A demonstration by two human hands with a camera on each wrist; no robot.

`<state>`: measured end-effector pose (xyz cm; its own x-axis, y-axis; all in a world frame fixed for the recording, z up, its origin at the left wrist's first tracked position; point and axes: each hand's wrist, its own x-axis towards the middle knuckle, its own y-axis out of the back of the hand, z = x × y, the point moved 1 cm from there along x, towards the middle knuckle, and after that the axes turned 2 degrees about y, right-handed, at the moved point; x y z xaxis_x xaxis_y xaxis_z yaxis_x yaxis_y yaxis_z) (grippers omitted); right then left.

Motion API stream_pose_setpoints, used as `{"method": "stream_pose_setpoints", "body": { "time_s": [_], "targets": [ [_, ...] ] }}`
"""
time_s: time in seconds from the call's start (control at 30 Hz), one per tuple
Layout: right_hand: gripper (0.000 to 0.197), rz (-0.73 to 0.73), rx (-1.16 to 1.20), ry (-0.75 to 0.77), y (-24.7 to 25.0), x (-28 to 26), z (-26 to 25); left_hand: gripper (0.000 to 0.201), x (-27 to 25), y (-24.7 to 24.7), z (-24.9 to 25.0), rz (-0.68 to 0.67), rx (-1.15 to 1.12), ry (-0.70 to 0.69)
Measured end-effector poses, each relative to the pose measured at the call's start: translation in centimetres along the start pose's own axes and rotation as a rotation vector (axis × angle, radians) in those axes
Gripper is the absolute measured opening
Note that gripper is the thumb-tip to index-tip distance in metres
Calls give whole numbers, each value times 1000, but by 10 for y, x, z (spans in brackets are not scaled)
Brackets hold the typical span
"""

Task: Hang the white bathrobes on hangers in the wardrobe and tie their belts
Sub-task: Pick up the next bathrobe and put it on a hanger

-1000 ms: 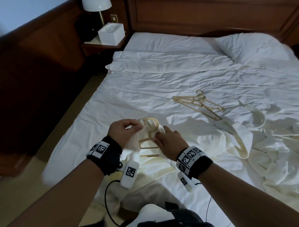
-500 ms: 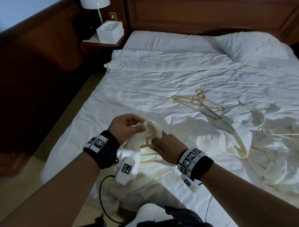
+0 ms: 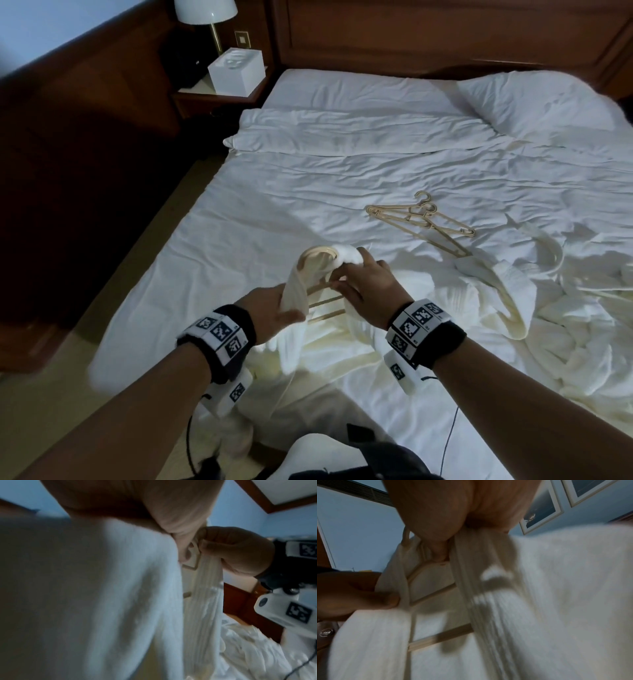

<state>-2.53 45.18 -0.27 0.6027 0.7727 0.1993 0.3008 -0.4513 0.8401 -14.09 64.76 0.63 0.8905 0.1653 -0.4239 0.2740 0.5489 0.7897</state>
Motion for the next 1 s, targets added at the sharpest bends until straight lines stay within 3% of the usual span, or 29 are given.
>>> {"method": "stream_pose_setpoints", "body": {
  "time_s": [0.07, 0.13, 0.27, 0.37, 0.43, 0.5, 0.53, 0.57, 0.63, 0.7, 0.77, 0.83, 0.9, 1.0],
  "targets": [
    [17, 43, -15, 94, 5, 2, 7, 40, -1, -2, -6, 56, -39, 3],
    [29, 37, -92, 127, 17, 4, 22, 38, -4, -1, -15, 121, -76, 29],
    [31, -145, -266, -46, 41, 9, 21, 38, -5, 1, -23, 194, -41, 117],
    [23, -328, -222, 85, 25, -6, -6, 64, -10, 2, -19, 198, -145, 176],
    [17, -429, 50, 156, 21, -21, -16, 84, -18, 2, -14, 232, -233, 162],
    [25, -289, 354, 118, 32, -20, -8, 82, -33, 4, -6, 284, -235, 186],
    [29, -174, 359, 92, 38, -16, 0, 86, -41, 5, -3, 300, -205, 197],
    [32, -96, 269, 81, 41, -10, 10, 95, -50, 7, -1, 318, -182, 185],
    [47, -156, -27, 103, 42, 1, 21, 105, -71, 9, -1, 369, -205, 153],
    [59, -327, -150, 180, 33, 13, 16, 86, -87, 5, -9, 418, -222, 162],
    [54, -493, -157, 222, 23, 23, -2, 55, -107, -5, -14, 410, -204, 198],
    [46, -646, -184, 269, 11, 31, -27, 38, -130, -15, -24, 361, -226, 204],
    [38, -712, -155, 336, 1, 42, -59, 46, -159, -18, -45, 340, -274, 242],
    [42, -655, -136, 468, -14, 78, -128, 46, -201, -4, -96, 425, -160, 362]
  ]
}}
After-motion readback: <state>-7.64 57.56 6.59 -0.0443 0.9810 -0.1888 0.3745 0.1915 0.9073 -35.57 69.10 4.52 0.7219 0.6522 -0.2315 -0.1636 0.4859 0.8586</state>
